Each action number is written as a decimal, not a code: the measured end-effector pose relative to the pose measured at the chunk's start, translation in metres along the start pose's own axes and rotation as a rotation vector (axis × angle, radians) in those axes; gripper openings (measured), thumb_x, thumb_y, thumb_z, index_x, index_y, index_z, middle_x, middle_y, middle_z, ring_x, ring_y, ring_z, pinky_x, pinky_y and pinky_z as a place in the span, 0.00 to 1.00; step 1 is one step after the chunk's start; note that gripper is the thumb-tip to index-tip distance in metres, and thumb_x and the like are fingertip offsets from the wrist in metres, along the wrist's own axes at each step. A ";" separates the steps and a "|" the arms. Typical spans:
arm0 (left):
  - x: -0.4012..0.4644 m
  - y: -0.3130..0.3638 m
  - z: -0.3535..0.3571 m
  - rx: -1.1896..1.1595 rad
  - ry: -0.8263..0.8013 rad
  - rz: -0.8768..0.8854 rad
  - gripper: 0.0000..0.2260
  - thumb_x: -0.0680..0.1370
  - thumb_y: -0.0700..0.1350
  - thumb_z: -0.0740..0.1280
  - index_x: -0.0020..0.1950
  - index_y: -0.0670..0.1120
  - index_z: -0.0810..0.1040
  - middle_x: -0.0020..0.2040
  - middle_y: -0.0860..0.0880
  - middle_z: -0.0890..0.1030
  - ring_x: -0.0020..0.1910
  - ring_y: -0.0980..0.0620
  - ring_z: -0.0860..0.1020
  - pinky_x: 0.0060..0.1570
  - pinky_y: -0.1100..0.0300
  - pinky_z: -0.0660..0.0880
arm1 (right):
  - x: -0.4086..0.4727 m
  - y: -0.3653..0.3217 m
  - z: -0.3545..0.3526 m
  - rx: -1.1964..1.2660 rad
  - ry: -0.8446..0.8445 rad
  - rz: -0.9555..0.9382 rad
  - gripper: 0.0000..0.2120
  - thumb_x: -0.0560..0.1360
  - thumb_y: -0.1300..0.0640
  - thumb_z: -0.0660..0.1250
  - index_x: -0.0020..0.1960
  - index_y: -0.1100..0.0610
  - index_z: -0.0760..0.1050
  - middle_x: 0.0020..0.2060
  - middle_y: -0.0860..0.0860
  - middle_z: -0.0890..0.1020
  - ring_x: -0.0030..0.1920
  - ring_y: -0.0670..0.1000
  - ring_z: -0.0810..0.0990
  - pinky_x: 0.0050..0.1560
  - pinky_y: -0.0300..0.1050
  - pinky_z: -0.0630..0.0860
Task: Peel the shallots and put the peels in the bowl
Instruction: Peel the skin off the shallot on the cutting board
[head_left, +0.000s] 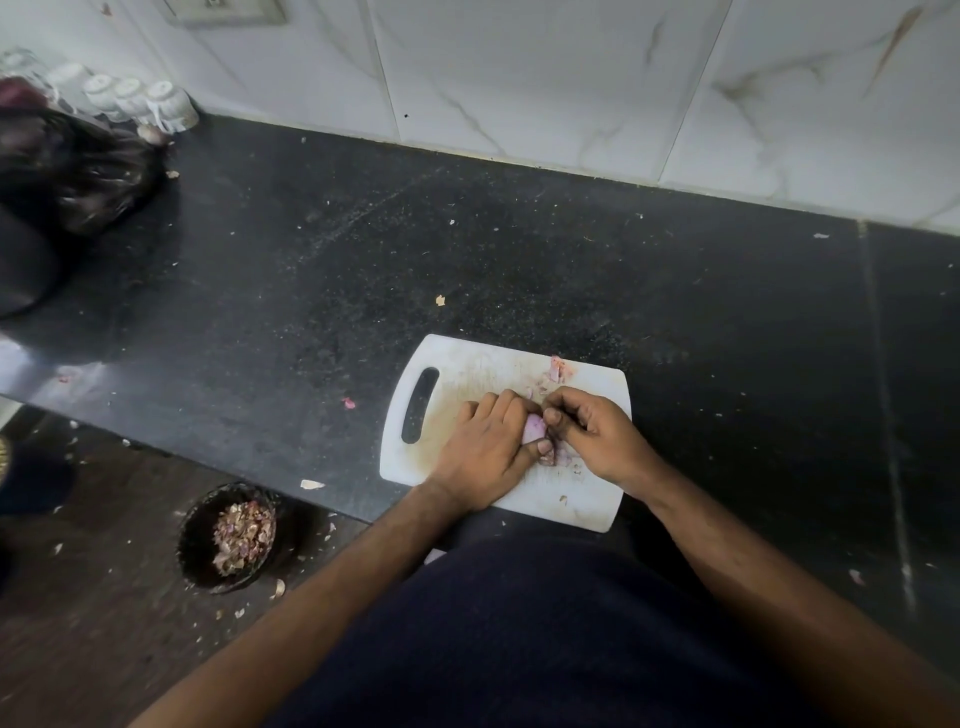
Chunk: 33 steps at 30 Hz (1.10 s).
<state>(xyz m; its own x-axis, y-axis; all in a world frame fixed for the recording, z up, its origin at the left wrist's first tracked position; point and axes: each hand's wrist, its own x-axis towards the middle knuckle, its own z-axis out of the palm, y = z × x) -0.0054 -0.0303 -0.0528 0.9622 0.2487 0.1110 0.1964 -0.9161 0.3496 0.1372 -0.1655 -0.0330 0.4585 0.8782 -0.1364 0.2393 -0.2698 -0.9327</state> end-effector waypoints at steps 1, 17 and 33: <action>0.000 -0.001 0.000 -0.004 -0.002 -0.006 0.23 0.83 0.63 0.52 0.61 0.46 0.73 0.54 0.49 0.75 0.49 0.49 0.71 0.51 0.52 0.67 | -0.001 0.000 0.001 0.012 0.033 0.010 0.05 0.83 0.59 0.65 0.50 0.58 0.79 0.42 0.52 0.84 0.44 0.45 0.80 0.50 0.46 0.78; 0.001 -0.004 0.002 -0.068 0.052 -0.053 0.20 0.81 0.61 0.64 0.61 0.46 0.74 0.54 0.49 0.74 0.50 0.51 0.69 0.50 0.54 0.67 | -0.010 0.004 0.011 -0.238 0.268 -0.122 0.04 0.77 0.60 0.73 0.52 0.57 0.82 0.46 0.46 0.81 0.49 0.43 0.81 0.50 0.33 0.75; -0.002 -0.006 -0.001 -0.058 0.014 0.028 0.20 0.84 0.57 0.58 0.66 0.44 0.74 0.58 0.47 0.75 0.53 0.48 0.72 0.52 0.51 0.69 | -0.011 0.009 0.001 -0.496 0.077 -0.177 0.04 0.78 0.55 0.71 0.51 0.55 0.80 0.45 0.41 0.78 0.46 0.40 0.78 0.45 0.32 0.72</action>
<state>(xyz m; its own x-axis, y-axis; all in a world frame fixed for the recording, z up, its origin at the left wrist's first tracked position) -0.0087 -0.0253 -0.0538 0.9644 0.2276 0.1343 0.1576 -0.9032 0.3992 0.1339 -0.1771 -0.0400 0.4315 0.9007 0.0509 0.6863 -0.2911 -0.6666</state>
